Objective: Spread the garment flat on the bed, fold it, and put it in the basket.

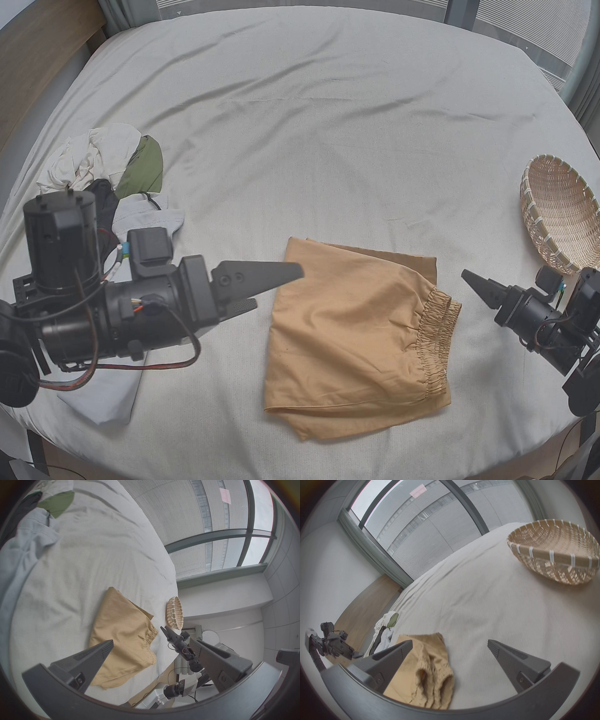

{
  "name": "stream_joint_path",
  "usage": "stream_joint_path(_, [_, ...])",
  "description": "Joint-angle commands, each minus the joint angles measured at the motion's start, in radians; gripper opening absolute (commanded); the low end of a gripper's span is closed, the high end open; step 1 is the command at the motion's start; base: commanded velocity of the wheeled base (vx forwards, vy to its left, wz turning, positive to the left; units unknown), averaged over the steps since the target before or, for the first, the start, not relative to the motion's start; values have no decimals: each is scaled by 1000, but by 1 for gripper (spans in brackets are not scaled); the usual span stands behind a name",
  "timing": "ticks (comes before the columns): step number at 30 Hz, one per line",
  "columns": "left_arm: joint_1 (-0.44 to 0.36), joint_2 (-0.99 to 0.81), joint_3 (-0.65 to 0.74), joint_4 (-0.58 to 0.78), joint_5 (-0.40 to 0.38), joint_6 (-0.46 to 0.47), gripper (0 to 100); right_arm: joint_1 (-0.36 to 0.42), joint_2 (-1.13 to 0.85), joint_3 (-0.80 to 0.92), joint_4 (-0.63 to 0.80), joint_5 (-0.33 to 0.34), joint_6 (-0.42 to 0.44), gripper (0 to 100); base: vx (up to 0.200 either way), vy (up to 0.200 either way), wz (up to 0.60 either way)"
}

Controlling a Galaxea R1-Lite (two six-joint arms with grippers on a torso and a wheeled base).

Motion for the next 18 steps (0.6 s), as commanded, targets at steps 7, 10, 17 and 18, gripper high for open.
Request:
stream_joint_path(7, [34, -129, 114, -1, 4, 2, 100, 110, 47, 65, -2, -2, 29, 100, 0, 0, 0])
stream_joint_path(10, [39, -143, 143, -4, 4, 4, 100, 112, 63, 84, -2, -1, 29, 100, 0, 0, 0])
stream_joint_path(17, [100, -162, 200, -53, 1, 2, 100, 170, 98, 116, -11, 1, 32, 100, 0, 0, 0])
stream_joint_path(18, [106, -163, 212, -65, 1, -1, 100, 180, 110, 116, -13, 1, 30, 100, 0, 0, 0])
